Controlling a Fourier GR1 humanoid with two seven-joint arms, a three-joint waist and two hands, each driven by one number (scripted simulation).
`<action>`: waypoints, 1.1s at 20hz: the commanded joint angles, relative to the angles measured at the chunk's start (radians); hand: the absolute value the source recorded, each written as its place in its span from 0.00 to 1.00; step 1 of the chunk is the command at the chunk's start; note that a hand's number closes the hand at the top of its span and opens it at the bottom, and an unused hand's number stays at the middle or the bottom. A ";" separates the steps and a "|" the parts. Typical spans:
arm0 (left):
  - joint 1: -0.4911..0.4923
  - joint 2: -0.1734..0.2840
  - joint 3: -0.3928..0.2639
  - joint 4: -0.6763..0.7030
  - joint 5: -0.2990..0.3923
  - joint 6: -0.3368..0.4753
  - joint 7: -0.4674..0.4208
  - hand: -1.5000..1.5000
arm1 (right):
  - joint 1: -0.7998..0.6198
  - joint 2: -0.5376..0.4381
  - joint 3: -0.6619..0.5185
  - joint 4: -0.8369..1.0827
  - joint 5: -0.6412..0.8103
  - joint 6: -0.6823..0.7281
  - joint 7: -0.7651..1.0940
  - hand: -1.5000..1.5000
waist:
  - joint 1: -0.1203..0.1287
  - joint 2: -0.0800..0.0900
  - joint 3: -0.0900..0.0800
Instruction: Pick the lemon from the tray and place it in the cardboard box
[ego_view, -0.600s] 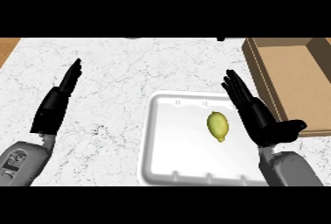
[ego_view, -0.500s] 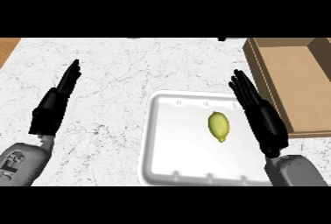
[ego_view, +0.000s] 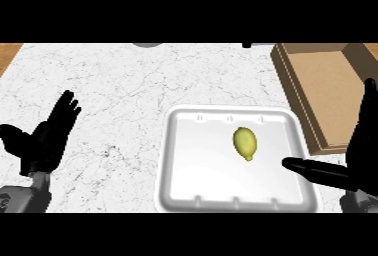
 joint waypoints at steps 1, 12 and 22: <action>0.065 0.009 0.050 -0.018 0.086 -0.053 0.010 0.50 | 0.145 0.051 -0.018 -0.049 0.066 0.004 -0.362 0.00 | 0.018 0.008 0.001; 0.108 0.047 0.074 -0.148 0.112 -0.057 0.077 0.50 | 0.584 -0.004 -0.061 -0.132 0.612 -0.268 -0.280 0.00 | 0.019 0.014 -0.008; 0.155 0.023 0.063 -0.155 0.083 -0.086 0.030 0.50 | 0.749 0.144 0.112 -0.371 1.221 -0.230 0.253 0.00 | 0.051 0.025 -0.010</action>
